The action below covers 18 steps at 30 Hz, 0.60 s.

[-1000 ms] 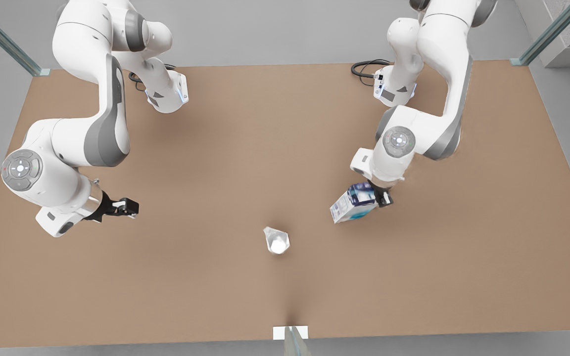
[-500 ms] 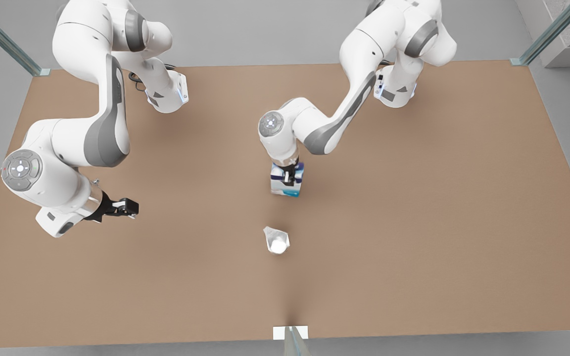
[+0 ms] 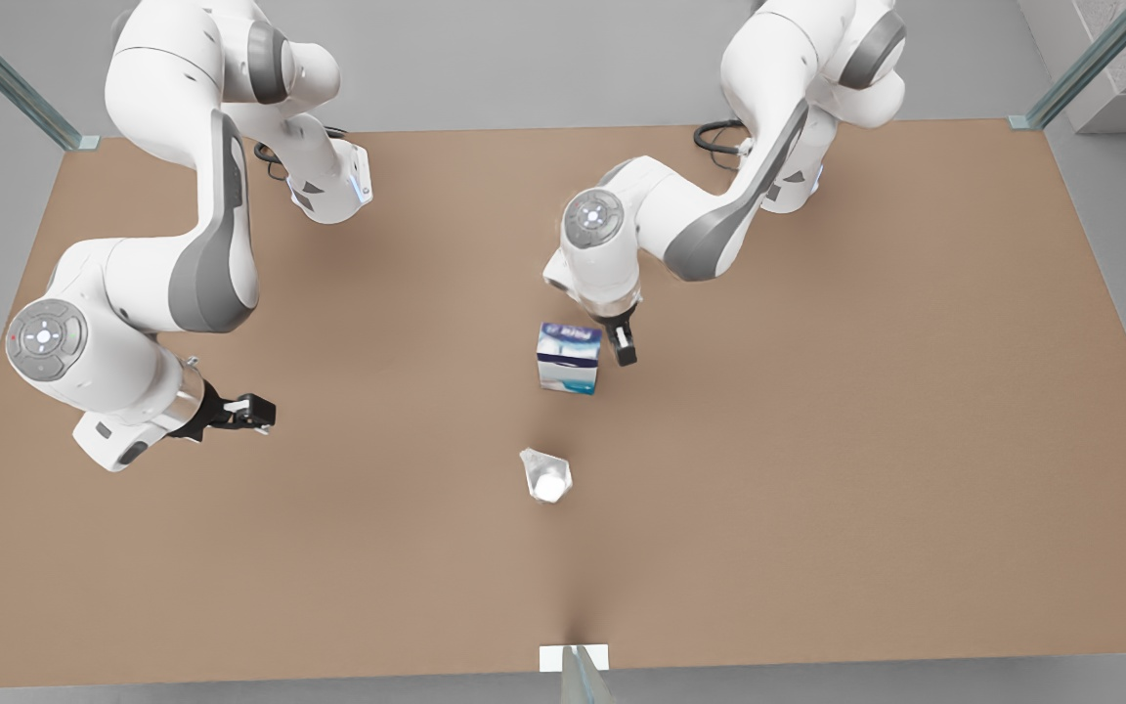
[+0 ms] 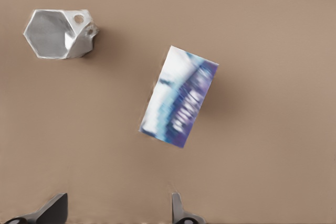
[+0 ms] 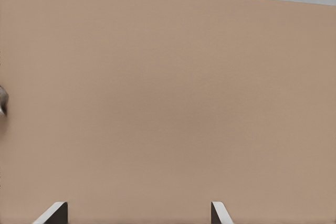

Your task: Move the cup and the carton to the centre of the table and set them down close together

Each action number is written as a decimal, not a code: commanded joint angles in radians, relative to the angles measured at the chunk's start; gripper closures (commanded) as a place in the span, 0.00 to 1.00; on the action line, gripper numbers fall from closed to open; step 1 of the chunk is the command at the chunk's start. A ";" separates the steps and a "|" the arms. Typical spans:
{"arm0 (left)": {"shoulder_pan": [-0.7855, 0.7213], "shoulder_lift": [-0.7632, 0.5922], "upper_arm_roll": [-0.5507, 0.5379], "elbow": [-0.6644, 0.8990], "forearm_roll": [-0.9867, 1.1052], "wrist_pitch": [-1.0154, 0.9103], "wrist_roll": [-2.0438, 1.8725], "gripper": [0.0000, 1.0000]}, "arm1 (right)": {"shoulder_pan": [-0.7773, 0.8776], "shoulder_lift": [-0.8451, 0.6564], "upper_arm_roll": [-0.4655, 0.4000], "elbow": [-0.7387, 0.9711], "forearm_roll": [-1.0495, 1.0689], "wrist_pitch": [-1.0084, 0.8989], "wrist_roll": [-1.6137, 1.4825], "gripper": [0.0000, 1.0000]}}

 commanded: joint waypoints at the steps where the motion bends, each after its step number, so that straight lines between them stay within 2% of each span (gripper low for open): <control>1: 0.025 -0.002 0.004 -0.002 -0.001 -0.010 -0.062 0.00 | -0.001 0.000 0.000 0.000 0.000 0.000 0.000 0.00; 2: 0.164 -0.011 0.004 0.000 -0.008 -0.011 -0.076 0.00 | -0.001 -0.002 -0.002 0.000 0.000 -0.002 0.000 0.00; 3: 0.273 -0.022 0.076 0.024 -0.015 -0.008 -0.088 0.00 | -0.001 -0.003 -0.002 -0.001 0.000 -0.003 0.000 0.00; 4: 0.312 -0.014 0.153 0.027 -0.031 -0.014 -0.112 0.00 | -0.001 -0.003 -0.002 0.000 0.000 -0.003 0.000 0.00; 7: 0.482 -0.008 0.165 0.027 -0.060 -0.004 -0.300 0.00 | -0.001 -0.003 0.000 -0.001 0.000 -0.003 0.000 0.00; 9: 0.577 -0.014 0.166 0.027 -0.171 0.004 -0.306 0.00 | -0.001 -0.003 -0.002 -0.001 0.000 -0.003 0.000 0.00; 12: 0.611 -0.071 0.163 0.029 -0.153 -0.042 -0.300 0.00 | -0.001 -0.002 0.000 -0.001 0.000 -0.002 0.000 0.00; 15: 0.714 -0.071 0.059 0.044 -0.117 -0.042 -0.303 0.00 | -0.001 -0.002 0.000 -0.001 0.000 -0.002 0.000 0.00; 18: 0.671 -0.090 0.099 0.049 -0.120 -0.062 -0.361 0.00 | -0.001 -0.002 0.000 -0.001 0.000 -0.002 0.000 0.00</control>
